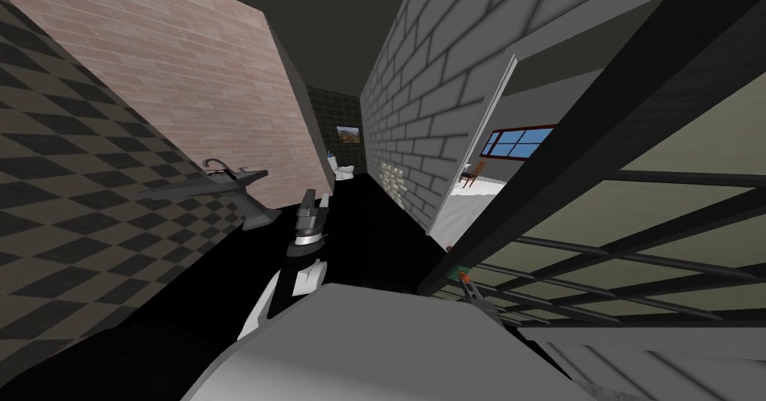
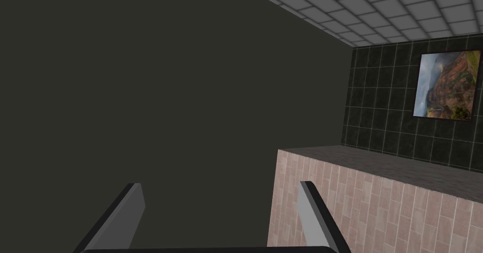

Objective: Pull the door open

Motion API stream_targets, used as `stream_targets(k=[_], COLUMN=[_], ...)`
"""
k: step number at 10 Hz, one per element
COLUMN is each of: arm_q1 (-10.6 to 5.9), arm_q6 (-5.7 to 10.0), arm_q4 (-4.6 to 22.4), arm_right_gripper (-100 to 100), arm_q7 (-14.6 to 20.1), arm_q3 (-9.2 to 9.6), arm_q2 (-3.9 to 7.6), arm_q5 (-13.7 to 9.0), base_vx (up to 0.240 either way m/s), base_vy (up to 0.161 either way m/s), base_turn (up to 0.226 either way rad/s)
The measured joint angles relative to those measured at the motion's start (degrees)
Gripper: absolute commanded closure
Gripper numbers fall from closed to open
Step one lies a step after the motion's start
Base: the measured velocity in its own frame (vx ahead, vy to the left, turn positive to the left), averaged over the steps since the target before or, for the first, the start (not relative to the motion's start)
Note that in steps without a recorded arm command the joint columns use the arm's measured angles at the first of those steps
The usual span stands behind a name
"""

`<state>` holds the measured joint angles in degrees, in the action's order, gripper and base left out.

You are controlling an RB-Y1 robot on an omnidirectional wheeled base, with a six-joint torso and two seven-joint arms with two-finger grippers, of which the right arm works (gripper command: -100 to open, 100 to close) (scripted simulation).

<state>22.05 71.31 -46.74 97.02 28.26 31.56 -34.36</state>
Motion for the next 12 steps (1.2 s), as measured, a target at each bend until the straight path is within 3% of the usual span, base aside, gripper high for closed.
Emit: stream_targets(k=[1,2,5,10,11,12], arm_q1=[-0.05,-0.18,1.3,-0.27,-0.32,-0.34], arm_q6=[0.21,0.46,1.27,-0.54,-0.74,-0.63], arm_q4=[0.3,0.7,0.3,0.2,0.1,0.1], arm_right_gripper=[100,-100,-100,-100,100,100], arm_q7=[0.3,0.6,0.3,-0.3,-0.4,-0.4], arm_q3=[0.21,0.35,-0.16,-1.31,-1.37,-1.34], arm_q2=[0.04,0.15,0.02,-0.75,-0.73,-0.73], arm_q5=[0.2,0.4,-0.3,-0.8,-0.8,-0.8], base_vx=[-0.186,-0.192,-0.138,0.188,-0.014,-0.045], base_vy=[-0.031,0.049,0.082,-0.025,0.004,0.014], base_turn=[0.11,-0.092,-0.119,0.05,-0.013,0.004])
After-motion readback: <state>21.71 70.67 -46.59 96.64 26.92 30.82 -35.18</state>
